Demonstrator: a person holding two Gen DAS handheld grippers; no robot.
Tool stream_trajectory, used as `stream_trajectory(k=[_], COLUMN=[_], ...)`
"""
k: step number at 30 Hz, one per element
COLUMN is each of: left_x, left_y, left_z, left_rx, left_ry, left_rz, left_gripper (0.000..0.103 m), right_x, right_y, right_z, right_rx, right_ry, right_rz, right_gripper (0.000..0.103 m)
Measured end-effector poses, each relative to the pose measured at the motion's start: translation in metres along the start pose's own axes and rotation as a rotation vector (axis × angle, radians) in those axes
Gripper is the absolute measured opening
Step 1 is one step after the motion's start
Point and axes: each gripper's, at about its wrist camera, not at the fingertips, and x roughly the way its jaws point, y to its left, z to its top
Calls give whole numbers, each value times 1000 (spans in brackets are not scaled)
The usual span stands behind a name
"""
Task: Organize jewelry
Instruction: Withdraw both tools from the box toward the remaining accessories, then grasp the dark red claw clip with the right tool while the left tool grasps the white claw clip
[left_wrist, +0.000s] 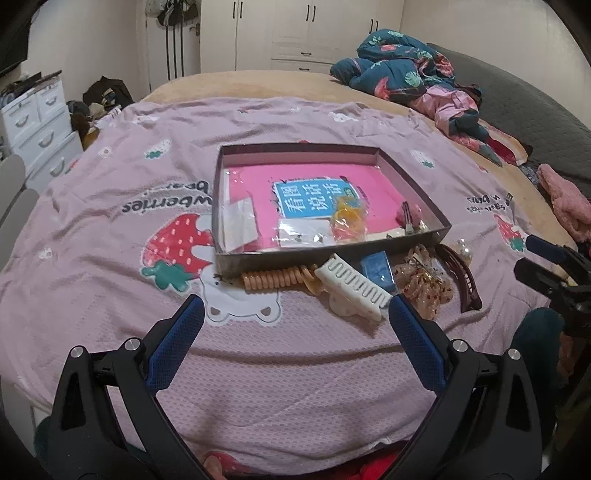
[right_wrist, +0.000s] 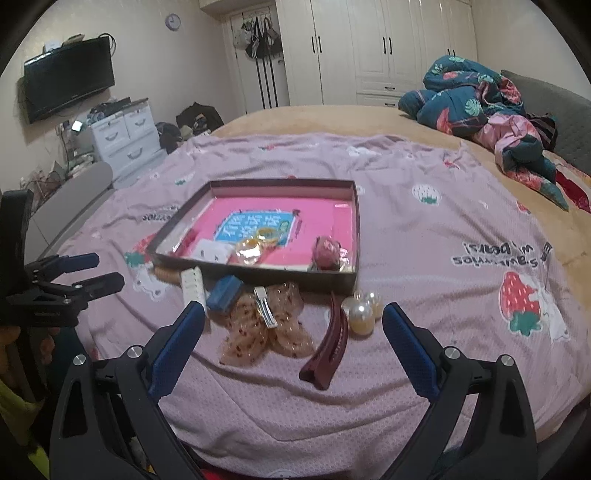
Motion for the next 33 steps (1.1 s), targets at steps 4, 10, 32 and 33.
stream_trajectory(k=[4,10,32,33], left_x=[8,20,78,81], left_y=[-5,-11,-7,-6], left_z=[-5,-11,-7,-5], left_rx=[2,6,-206,-225], left_ry=[25,62,192,198], left_rz=[-15,-38,-260,-270], left_gripper=[93,93,88,84], right_x=[8,18,86,87], right_y=[-5,-9,-40,-41], right_z=[-4,-9,-26,-26], right_rx=[16,22,164,165], right_ry=[24,52,251,254], right_rz=[-7,-28,2,3], right_gripper=[96,96,28,28])
